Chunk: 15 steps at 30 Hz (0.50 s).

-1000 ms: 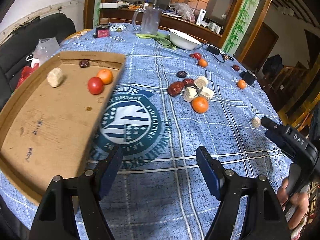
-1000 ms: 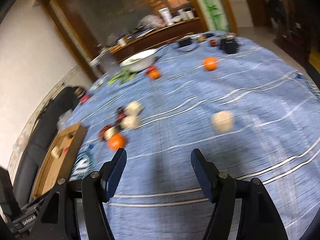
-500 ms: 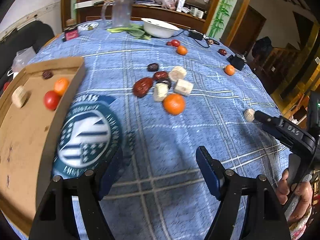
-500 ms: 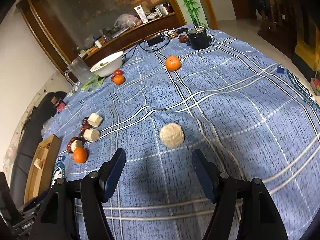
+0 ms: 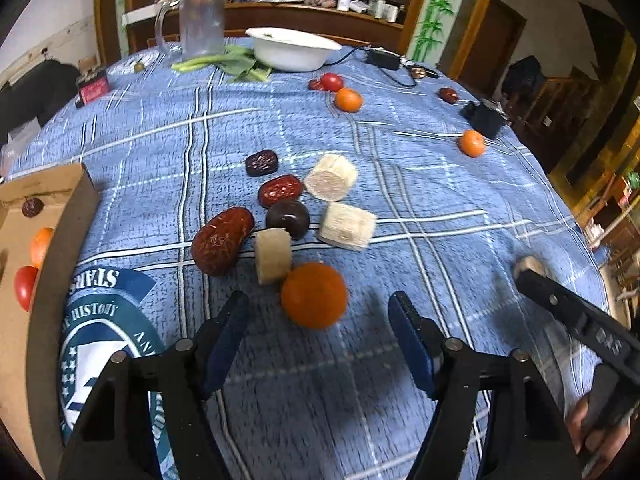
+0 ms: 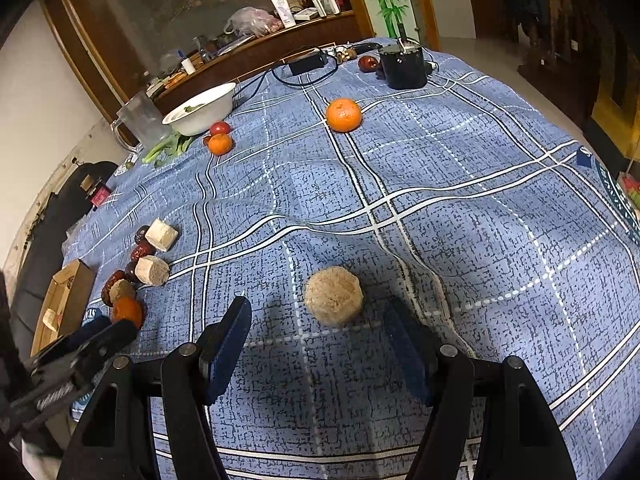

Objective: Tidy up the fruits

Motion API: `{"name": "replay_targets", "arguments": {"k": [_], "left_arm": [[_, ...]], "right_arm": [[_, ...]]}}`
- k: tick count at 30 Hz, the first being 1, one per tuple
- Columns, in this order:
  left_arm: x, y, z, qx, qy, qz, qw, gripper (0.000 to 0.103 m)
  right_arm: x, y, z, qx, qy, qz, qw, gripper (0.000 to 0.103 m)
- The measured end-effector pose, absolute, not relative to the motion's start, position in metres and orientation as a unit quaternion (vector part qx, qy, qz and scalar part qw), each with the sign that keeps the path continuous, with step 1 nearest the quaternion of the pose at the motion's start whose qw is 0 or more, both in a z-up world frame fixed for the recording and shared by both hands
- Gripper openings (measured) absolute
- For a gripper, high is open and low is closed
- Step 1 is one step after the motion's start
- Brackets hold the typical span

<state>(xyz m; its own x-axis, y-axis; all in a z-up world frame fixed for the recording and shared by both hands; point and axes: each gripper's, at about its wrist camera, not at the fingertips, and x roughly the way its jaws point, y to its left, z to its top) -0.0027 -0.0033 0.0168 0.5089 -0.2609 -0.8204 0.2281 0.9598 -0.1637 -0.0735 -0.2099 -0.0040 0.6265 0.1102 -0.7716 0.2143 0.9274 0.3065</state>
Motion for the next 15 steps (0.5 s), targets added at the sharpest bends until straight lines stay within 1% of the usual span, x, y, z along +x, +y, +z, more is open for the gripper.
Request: {"name": "replay_targets", "arguments": {"k": [3, 5, 6, 8, 9, 10, 11, 12, 13, 15], "left_arm": [[0.0, -0.002, 0.014, -0.017, 0.469, -0.135, 0.873, 0.067], [-0.001, -0.003, 0.013, -0.006, 0.46, -0.131, 0.878, 0.061], [-0.002, -0.005, 0.012, 0.003, 0.453, -0.126, 0.883, 0.058], [-0.004, -0.006, 0.012, 0.015, 0.442, -0.122, 0.888, 0.039], [-0.004, -0.006, 0.012, 0.013, 0.44, -0.13, 0.888, 0.031], [-0.006, -0.008, 0.012, 0.016, 0.438, -0.134, 0.889, 0.03], [-0.007, -0.007, 0.013, 0.015, 0.437, -0.135, 0.889, 0.03], [-0.007, -0.006, 0.013, 0.011, 0.437, -0.139, 0.889, 0.03], [-0.007, -0.005, 0.013, 0.007, 0.438, -0.14, 0.888, 0.03], [-0.008, 0.001, 0.013, -0.008, 0.441, -0.141, 0.886, 0.03]], "right_arm": [[-0.072, -0.204, -0.004, 0.174, 0.433, -0.029, 0.884, 0.071], [-0.071, -0.201, -0.003, 0.164, 0.435, -0.032, 0.885, 0.069], [-0.071, -0.199, -0.003, 0.159, 0.435, -0.032, 0.886, 0.065], [-0.071, -0.196, -0.003, 0.149, 0.437, -0.034, 0.886, 0.059], [-0.071, -0.194, -0.003, 0.143, 0.437, -0.038, 0.887, 0.053], [-0.071, -0.193, -0.003, 0.139, 0.438, -0.039, 0.887, 0.048], [-0.071, -0.192, -0.004, 0.138, 0.438, -0.038, 0.887, 0.035], [-0.071, -0.192, -0.004, 0.139, 0.438, -0.037, 0.887, 0.03], [-0.072, -0.193, -0.004, 0.141, 0.438, -0.037, 0.887, 0.029], [-0.074, -0.195, -0.002, 0.148, 0.435, -0.035, 0.887, 0.022]]}}
